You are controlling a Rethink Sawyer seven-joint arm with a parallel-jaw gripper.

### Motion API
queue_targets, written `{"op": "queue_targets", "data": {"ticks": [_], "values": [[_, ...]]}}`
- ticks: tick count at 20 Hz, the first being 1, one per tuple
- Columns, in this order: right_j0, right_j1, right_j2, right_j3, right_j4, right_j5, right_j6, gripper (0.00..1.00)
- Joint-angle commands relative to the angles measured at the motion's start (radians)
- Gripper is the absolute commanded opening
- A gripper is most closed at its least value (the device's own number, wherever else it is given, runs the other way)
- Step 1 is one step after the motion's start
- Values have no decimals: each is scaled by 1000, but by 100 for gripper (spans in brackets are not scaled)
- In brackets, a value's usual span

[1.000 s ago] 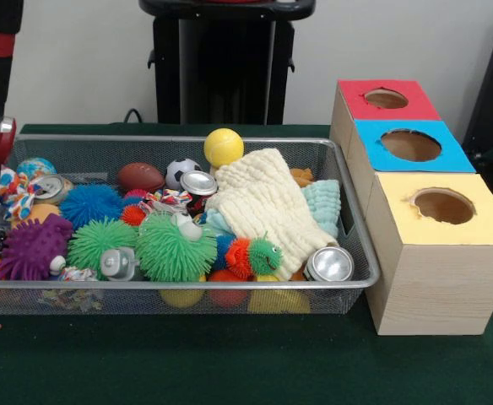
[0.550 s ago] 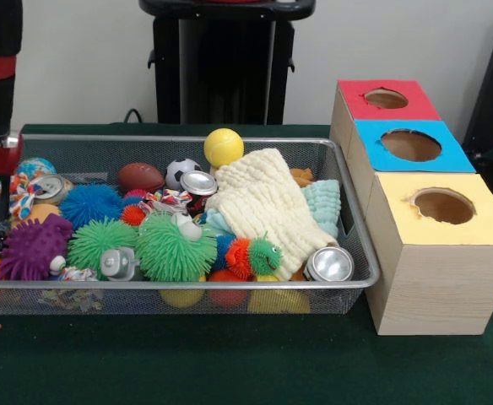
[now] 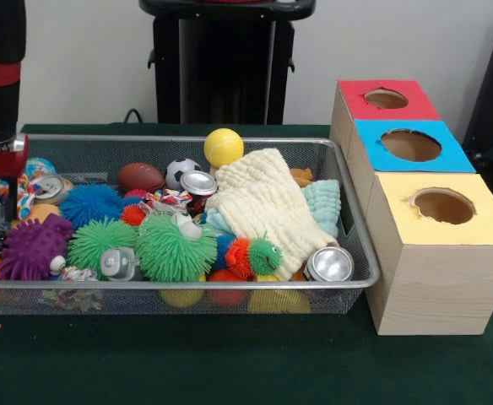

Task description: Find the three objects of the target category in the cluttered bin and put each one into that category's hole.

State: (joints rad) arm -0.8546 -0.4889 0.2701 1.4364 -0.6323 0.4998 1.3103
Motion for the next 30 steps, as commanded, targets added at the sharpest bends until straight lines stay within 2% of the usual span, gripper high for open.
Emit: {"op": "queue_targets", "data": {"ticks": [1,8,13,17,27,30], "values": [[-4,40,-28,-41,-46,179,-113,100],[20,42,-69,-90,-72,212,-96,100],[36,70,-89,-126,-70,253,-83,100],[4,55,-63,-88,-56,199,-87,100],[22,75,-89,-113,-70,237,-88,100],[34,96,-100,-138,-71,284,-96,100]]}}
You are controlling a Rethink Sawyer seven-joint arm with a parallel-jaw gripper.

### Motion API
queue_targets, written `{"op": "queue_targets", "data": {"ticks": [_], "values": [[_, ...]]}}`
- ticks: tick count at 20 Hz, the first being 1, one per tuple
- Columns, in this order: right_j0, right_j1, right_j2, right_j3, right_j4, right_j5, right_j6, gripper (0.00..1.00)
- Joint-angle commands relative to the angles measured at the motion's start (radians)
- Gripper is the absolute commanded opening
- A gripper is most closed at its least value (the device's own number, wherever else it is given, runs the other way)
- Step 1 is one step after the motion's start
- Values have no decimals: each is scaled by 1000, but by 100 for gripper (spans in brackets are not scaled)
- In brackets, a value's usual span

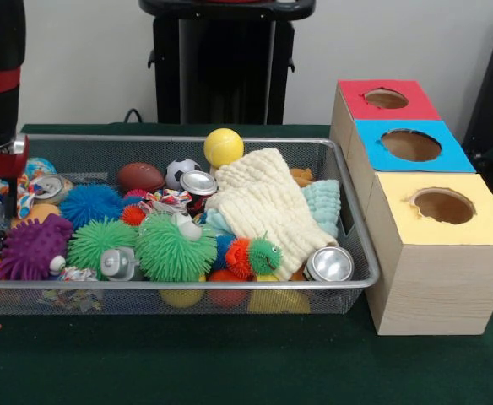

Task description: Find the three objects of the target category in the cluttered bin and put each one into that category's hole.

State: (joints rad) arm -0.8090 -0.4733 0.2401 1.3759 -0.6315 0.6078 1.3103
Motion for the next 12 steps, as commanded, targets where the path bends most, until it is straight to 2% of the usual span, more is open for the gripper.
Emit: {"op": "queue_targets", "data": {"ticks": [1,12], "values": [[-7,85,-76,-83,-73,189,-93,100],[52,149,-138,-202,-112,328,-90,100]]}}
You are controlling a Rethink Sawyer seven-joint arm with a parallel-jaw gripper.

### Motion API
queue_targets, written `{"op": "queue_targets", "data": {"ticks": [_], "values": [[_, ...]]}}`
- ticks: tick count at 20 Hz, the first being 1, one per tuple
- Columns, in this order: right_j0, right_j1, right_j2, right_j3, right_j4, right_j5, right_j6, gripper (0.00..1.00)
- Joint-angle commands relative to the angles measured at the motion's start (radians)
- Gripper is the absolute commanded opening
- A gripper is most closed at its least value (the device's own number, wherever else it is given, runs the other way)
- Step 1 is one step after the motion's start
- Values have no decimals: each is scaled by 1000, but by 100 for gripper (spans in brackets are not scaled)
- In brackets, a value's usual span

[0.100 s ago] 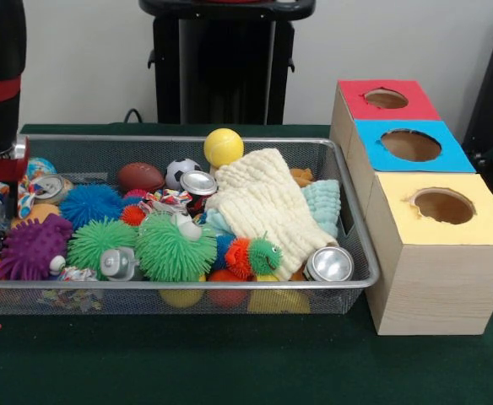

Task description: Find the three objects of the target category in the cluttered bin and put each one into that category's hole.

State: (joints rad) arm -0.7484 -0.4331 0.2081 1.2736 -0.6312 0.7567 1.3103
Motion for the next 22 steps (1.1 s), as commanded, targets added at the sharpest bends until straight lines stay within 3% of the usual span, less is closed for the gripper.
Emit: {"op": "queue_targets", "data": {"ticks": [1,13,22], "values": [[-3,112,-113,-108,-116,192,-90,100],[67,145,-213,-186,-159,291,-66,100],[74,134,-271,-178,-152,281,-88,100]]}}
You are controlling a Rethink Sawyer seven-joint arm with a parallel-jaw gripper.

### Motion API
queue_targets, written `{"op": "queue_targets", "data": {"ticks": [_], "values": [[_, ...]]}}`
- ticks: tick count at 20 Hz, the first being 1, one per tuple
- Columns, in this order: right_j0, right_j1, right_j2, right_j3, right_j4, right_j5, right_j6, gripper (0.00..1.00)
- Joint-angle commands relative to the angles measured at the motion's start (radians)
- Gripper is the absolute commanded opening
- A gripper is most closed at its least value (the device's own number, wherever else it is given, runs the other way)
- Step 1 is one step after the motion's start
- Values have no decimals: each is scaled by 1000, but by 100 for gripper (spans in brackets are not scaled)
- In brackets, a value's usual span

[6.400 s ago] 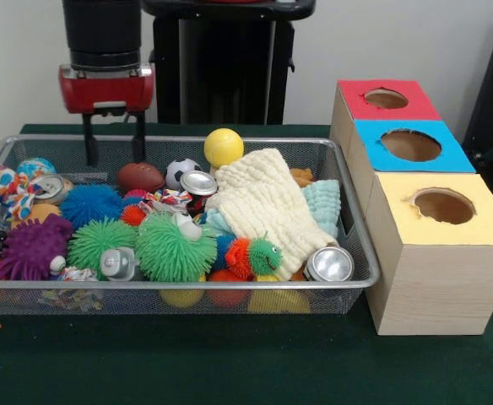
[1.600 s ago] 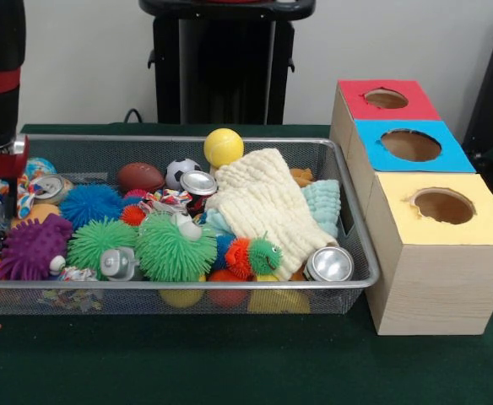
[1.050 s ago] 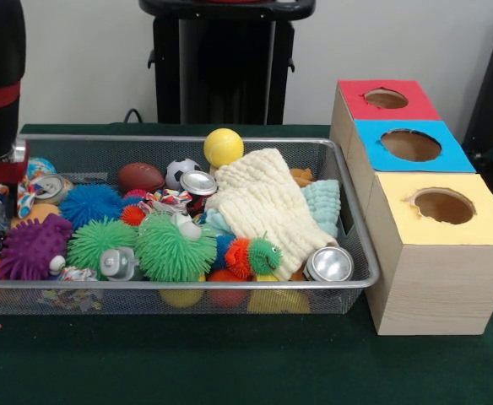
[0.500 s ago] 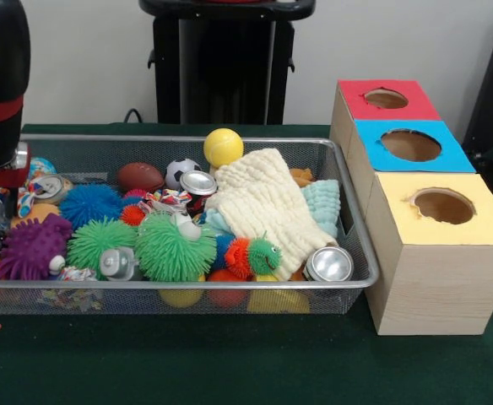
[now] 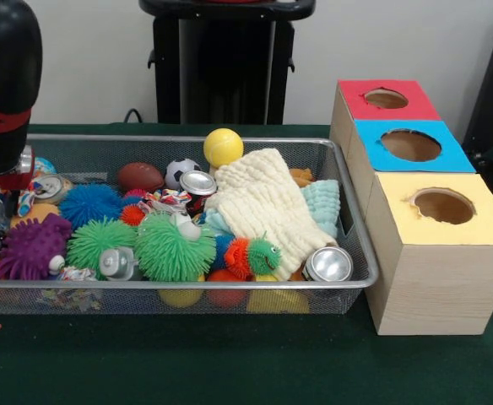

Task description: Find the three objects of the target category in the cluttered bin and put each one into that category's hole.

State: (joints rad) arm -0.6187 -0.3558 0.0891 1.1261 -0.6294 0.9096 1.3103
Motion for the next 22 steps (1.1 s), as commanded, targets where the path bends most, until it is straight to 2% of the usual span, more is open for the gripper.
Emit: {"op": "queue_targets", "data": {"ticks": [1,8,13,14,22], "values": [[-56,58,-157,-30,-156,125,-91,100],[-64,81,-175,-50,-160,109,-102,100],[-66,93,-149,-62,-123,123,-135,100],[-67,93,-141,-62,-115,128,-147,0],[-86,77,-112,-29,-89,68,-140,0]]}}
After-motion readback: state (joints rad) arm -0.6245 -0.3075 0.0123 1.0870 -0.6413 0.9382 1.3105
